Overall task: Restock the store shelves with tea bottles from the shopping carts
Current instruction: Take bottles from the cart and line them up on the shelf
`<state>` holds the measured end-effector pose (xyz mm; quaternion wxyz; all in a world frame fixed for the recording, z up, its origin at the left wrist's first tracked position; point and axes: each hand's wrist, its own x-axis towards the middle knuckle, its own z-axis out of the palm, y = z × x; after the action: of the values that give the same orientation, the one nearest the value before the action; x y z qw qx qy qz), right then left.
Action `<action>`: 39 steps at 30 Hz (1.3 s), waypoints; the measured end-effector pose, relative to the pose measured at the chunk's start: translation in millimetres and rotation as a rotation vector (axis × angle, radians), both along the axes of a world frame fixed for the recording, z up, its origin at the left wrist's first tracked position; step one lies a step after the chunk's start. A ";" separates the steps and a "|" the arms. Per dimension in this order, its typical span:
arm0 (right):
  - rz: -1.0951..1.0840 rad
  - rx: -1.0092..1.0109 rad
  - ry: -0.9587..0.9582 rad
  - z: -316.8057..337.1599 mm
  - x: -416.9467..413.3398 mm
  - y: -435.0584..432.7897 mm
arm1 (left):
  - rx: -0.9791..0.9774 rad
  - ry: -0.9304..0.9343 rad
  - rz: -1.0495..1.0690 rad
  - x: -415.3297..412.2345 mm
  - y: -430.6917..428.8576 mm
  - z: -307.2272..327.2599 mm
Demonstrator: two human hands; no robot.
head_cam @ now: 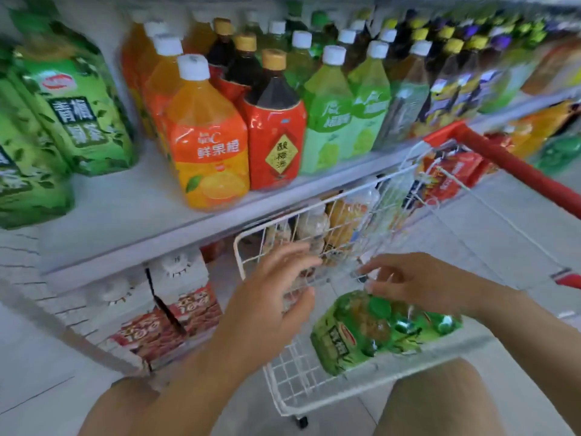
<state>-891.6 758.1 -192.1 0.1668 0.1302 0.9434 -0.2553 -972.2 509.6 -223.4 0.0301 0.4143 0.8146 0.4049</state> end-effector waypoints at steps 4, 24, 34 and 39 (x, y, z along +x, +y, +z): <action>0.107 0.241 -0.043 -16.3 9.3 -11.3 | -0.169 0.031 -0.006 -0.5 15.0 -12.4; 0.127 -0.406 0.691 123.9 -29.4 -85.6 | 0.172 -0.374 -0.005 -40.1 -26.7 79.0; 0.134 -0.609 0.738 81.0 -89.9 -196.0 | 0.285 -0.176 0.329 -58.5 -133.9 125.8; 0.158 -0.630 0.862 78.1 -142.9 -233.9 | 0.208 0.085 0.526 -72.0 -178.2 135.9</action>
<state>-1034.5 524.2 -114.1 -0.1859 -0.1140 0.8109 -0.5430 -1044.2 331.4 -87.5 -0.1527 0.2060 0.8488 0.4624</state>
